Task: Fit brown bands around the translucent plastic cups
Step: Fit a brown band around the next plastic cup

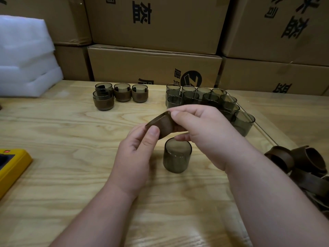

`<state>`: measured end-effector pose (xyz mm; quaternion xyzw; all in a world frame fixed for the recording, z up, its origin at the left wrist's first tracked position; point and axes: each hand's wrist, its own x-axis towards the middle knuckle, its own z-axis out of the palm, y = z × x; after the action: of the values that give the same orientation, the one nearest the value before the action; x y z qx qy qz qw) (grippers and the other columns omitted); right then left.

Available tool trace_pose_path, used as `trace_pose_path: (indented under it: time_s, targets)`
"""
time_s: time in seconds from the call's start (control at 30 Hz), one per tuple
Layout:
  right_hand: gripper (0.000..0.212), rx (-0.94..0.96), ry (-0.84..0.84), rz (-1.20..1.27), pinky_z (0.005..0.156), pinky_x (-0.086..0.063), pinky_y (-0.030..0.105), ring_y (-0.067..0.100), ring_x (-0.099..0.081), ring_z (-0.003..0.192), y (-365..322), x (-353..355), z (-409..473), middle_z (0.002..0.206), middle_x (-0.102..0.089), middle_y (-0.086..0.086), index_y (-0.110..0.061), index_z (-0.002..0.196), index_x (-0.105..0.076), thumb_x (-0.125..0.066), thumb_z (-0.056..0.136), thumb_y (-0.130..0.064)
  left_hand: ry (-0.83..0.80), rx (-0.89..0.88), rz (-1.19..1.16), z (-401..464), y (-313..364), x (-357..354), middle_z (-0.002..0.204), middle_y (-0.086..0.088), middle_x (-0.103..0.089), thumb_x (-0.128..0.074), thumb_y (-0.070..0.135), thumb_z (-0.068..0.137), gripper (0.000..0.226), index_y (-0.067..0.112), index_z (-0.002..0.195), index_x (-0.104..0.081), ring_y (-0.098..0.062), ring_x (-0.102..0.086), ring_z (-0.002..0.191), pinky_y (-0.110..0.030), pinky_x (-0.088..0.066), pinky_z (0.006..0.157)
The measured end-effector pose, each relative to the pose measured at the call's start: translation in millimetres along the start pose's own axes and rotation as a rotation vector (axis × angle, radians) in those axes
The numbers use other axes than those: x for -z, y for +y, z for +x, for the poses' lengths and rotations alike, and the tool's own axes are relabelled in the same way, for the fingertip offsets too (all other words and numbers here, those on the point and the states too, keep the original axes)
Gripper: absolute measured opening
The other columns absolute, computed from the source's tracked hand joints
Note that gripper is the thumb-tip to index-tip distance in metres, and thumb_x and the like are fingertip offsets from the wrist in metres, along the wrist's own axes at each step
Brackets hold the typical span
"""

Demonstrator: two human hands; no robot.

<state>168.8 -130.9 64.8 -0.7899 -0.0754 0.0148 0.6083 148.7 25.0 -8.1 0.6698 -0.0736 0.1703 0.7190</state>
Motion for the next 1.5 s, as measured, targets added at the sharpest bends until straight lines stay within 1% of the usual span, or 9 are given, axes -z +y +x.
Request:
trace_pose_path:
  time_s: [0.17, 0.43, 0.5, 0.6, 0.87, 1.07, 1.2, 1.33, 1.5]
  targets:
    - [0.011, 0.066, -0.021, 0.005, 0.085, -0.063, 0.039, 0.010, -0.075, 0.094, 0.5, 4.5, -1.2, 0.098, -0.079, -0.002, -0.024, 0.106, -0.074, -0.071, 0.096, -0.024, 0.054, 0.022, -0.010, 0.8, -1.0, -1.1, 0.092, 0.020, -0.075, -0.061, 0.054, 0.090, 0.032, 0.027, 0.102, -0.074, 0.006, -0.066, 0.091, -0.014, -0.051, 0.079]
    - [0.045, 0.105, -0.053, -0.091, 0.094, -0.059, 0.039, 0.008, -0.074, 0.098, 6.7, 18.3, 0.1, 0.103, -0.077, -0.007, -0.026, 0.119, -0.072, -0.089, 0.077, -0.031, 0.094, 0.039, -0.065, 2.1, -5.2, -0.6, 0.085, 0.017, -0.075, -0.070, 0.055, 0.075, 0.045, 0.020, 0.104, -0.074, 0.006, -0.066, 0.082, -0.010, -0.050, 0.073]
    - [0.046, 0.120, -0.057, -0.102, 0.094, -0.060, 0.040, 0.010, -0.073, 0.099, 7.9, 17.3, 0.0, 0.104, -0.077, -0.006, -0.028, 0.117, -0.071, -0.091, 0.075, -0.029, 0.065, 0.038, -0.069, 2.0, -6.2, -0.5, 0.085, 0.014, -0.076, -0.081, 0.055, 0.076, 0.042, 0.023, 0.102, -0.075, 0.005, -0.066, 0.081, -0.009, -0.049, 0.071]
    - [0.049, 0.153, -0.061, -0.149, 0.093, -0.060, 0.041, 0.010, -0.072, 0.101, 8.8, 15.8, -0.6, 0.107, -0.074, -0.007, -0.032, 0.117, -0.070, -0.092, 0.074, -0.029, 0.036, 0.033, -0.076, 2.1, -6.4, 0.3, 0.088, 0.012, -0.076, -0.079, 0.051, 0.071, 0.024, 0.042, 0.092, -0.078, 0.002, -0.068, 0.083, -0.011, -0.050, 0.070]
    - [0.057, 0.178, -0.081, -0.340, 0.087, -0.060, 0.036, 0.003, -0.070, 0.094, 4.7, 16.0, -3.9, 0.104, -0.072, -0.014, -0.038, 0.118, -0.065, -0.095, 0.069, -0.035, 0.034, 0.039, -0.065, 1.4, -4.8, 0.6, 0.085, 0.016, -0.076, -0.079, 0.054, 0.070, 0.022, 0.048, 0.091, -0.078, 0.007, -0.063, 0.076, -0.009, -0.048, 0.069]
    - [0.058, 0.195, -0.100, -0.405, 0.090, -0.055, 0.024, -0.009, -0.064, 0.100, 5.4, 14.7, -4.9, 0.106, -0.072, -0.021, -0.036, 0.127, -0.065, -0.091, 0.074, -0.037, 0.016, 0.025, -0.027, 1.3, -7.4, 2.6, 0.107, 0.005, -0.079, -0.079, 0.058, 0.070, 0.045, 0.035, 0.110, -0.078, -0.013, -0.071, 0.106, -0.025, -0.053, 0.086]
    - [0.062, 0.203, -0.119, -0.474, 0.096, -0.054, 0.023, -0.011, -0.060, 0.108, 4.9, 14.3, -5.3, 0.116, -0.068, -0.024, -0.039, 0.135, -0.060, -0.086, 0.079, -0.031, 0.023, -0.006, 0.026, 1.0, -3.8, 2.4, 0.103, 0.008, -0.079, -0.081, 0.055, 0.068, 0.042, 0.045, 0.108, -0.077, -0.011, -0.072, 0.100, -0.026, -0.057, 0.080]
    - [0.067, 0.211, -0.122, -0.497, 0.095, -0.052, 0.018, -0.012, -0.059, 0.113, 5.8, 15.8, -6.1, 0.122, -0.067, -0.024, -0.038, 0.140, -0.057, -0.085, 0.080, -0.027, 0.030, -0.019, 0.089, -1.0, -1.7, 2.0, 0.100, 0.011, -0.079, -0.081, 0.053, 0.065, 0.044, 0.038, 0.106, -0.079, -0.012, -0.072, 0.095, -0.045, -0.058, 0.091]
    - [0.067, 0.164, -0.148, -0.490, 0.102, -0.053, 0.027, -0.005, -0.063, 0.116, 7.8, 20.0, -6.4, 0.124, -0.069, -0.021, -0.036, 0.141, -0.058, -0.084, 0.079, -0.025, -0.012, -0.043, 0.144, -3.7, -2.4, 1.5, 0.096, 0.016, -0.079, -0.081, 0.036, 0.069, 0.034, 0.041, 0.103, -0.078, -0.002, -0.073, 0.095, -0.014, -0.053, 0.082]
